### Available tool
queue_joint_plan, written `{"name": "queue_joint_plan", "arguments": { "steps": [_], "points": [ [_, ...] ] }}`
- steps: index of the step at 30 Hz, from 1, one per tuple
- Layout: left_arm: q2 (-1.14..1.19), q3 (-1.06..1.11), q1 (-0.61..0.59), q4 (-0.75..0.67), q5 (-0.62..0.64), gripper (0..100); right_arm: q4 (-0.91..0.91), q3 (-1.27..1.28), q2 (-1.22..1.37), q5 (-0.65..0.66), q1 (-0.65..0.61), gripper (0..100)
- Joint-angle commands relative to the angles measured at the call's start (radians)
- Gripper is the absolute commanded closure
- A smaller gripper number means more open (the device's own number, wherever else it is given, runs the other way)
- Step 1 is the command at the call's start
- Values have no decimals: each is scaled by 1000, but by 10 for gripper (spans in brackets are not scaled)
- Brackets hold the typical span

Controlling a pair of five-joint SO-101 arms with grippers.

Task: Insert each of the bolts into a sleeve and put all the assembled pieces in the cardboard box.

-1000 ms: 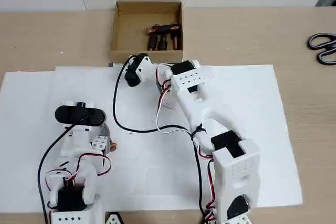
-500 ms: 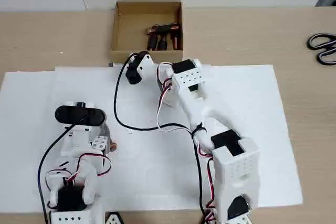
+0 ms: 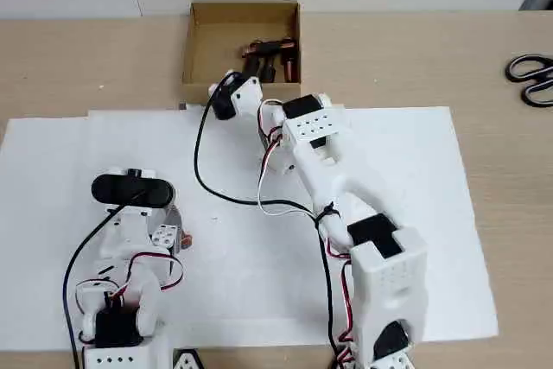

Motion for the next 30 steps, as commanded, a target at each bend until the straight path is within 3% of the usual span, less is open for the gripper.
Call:
{"name": "queue_joint_plan", "arguments": {
  "steps": [1, 16, 30],
  "points": [
    [-12, 10, 8, -51, 6, 856, 16, -38, -134, -66, 27, 995],
    [-12, 15, 9, -58, 8, 857, 361, -38, -522, -222, 229, 995],
    [-9, -42, 2, -35, 57, 858, 584, -34, -720, -244, 591, 995]
  ]
}}
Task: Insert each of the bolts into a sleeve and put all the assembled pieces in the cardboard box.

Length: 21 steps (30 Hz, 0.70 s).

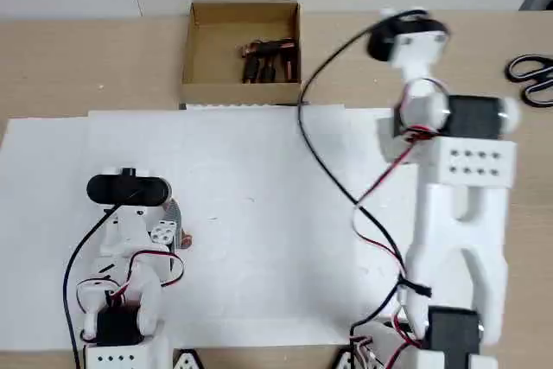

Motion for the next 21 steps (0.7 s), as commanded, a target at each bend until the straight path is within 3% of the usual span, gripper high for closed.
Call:
{"name": "queue_joint_plan", "arguments": {
  "steps": [1, 5, 10, 16, 21],
  "points": [
    [-9, -102, 8, 34, 31, 858, 24, -32, -62, -6, 122, 995],
    [-6, -268, 6, 97, 46, 858, 28, 9, -76, -3, 203, 995],
    [83, -460, 2, 161, -43, 858, 19, 190, -150, 15, 252, 995],
    [497, -871, 2, 259, -43, 859, -39, 387, -298, 15, 254, 995],
    [893, -1260, 2, 453, -38, 859, -81, 563, -400, 15, 252, 995]
  ]
}}
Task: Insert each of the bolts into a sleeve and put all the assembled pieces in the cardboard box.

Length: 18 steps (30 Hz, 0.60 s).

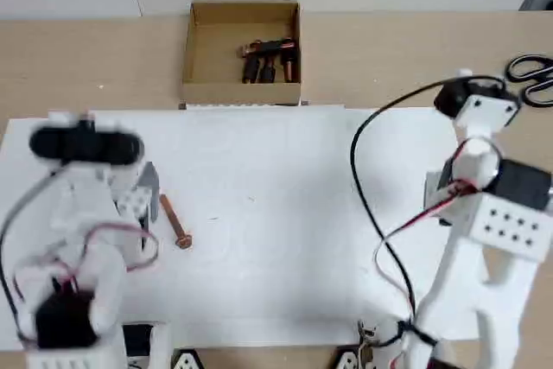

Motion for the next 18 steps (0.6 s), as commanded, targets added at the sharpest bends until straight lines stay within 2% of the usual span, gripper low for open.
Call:
{"name": "queue_joint_plan", "arguments": {
  "steps": [1, 6, 8, 12, 18],
  "points": [
    [285, -325, 0, 155, -2, 860, -33, 87, -85, 6, 15, 995],
    [546, -627, 5, 376, -2, 956, -61, 215, -182, -17, 16, 995],
    [617, -684, 5, 407, -2, 994, -73, 258, -225, -49, 16, 995],
    [675, -665, -3, 405, 0, 993, -97, 331, -315, -55, 30, 995],
    [845, -504, -3, 402, -5, 990, -147, 417, -380, -6, 93, 995]
  ]
}}
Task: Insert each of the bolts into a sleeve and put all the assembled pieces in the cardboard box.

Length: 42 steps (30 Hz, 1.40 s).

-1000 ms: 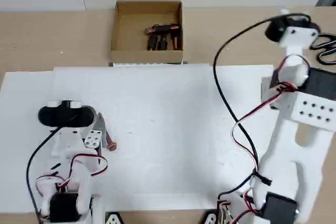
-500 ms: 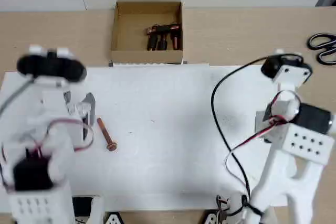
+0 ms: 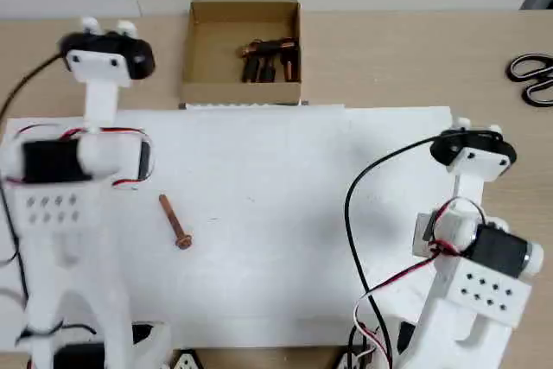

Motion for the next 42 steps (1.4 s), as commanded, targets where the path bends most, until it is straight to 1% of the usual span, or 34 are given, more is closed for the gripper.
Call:
{"name": "queue_joint_plan", "arguments": {
  "steps": [1, 4, 8, 12, 16, 22, 26, 32, 38, 42],
  "points": [
    [112, 58, -9, 15, -6, 990, -47, 34, -33, 29, 39, 995],
    [224, 87, -12, 14, -8, 989, -61, 52, -33, 31, 61, 995],
    [348, 88, -12, 11, -8, 984, -64, 52, -33, 31, 59, 995],
    [439, 87, -9, 11, -12, 906, -64, 52, -33, 31, 59, 995],
    [462, 91, -6, -6, -31, 884, -65, 52, -31, 57, 61, 995],
    [499, 93, -5, -12, -71, 843, -101, 52, -25, 54, 59, 995],
    [552, 93, -6, -37, -107, 843, -108, 52, -24, 55, 58, 995],
    [560, 88, 12, -81, -107, 845, -108, 52, -24, 57, 58, 994],
    [559, 87, 94, -83, -101, 845, -120, 52, -24, 58, 58, 994],
    [568, 88, 107, -118, -77, 845, -120, 52, -24, 64, 58, 994]
  ]
}}
